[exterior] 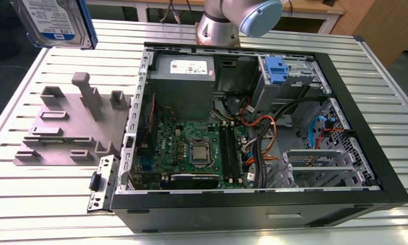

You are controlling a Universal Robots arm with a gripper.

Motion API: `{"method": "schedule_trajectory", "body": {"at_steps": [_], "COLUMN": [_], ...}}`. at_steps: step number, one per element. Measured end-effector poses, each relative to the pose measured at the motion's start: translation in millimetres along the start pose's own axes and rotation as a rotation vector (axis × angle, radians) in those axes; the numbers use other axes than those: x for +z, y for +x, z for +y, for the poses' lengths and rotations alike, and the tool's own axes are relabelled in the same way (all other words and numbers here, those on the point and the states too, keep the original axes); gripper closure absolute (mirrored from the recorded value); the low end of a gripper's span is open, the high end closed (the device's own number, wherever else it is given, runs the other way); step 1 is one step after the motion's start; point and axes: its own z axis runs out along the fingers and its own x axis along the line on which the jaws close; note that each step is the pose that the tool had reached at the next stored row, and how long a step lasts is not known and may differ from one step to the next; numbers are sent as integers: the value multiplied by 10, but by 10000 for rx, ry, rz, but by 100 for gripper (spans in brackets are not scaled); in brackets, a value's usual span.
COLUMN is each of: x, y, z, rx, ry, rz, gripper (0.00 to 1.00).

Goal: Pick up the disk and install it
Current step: 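Pick up the disk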

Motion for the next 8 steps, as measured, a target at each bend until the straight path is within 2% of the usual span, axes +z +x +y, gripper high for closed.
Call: {"method": "schedule_trajectory", "body": {"at_steps": [8], "x": [0], "y": [-1], "z": [-16], "rx": [0], "ry": [1], "rz": [-1], "gripper": [63]}}
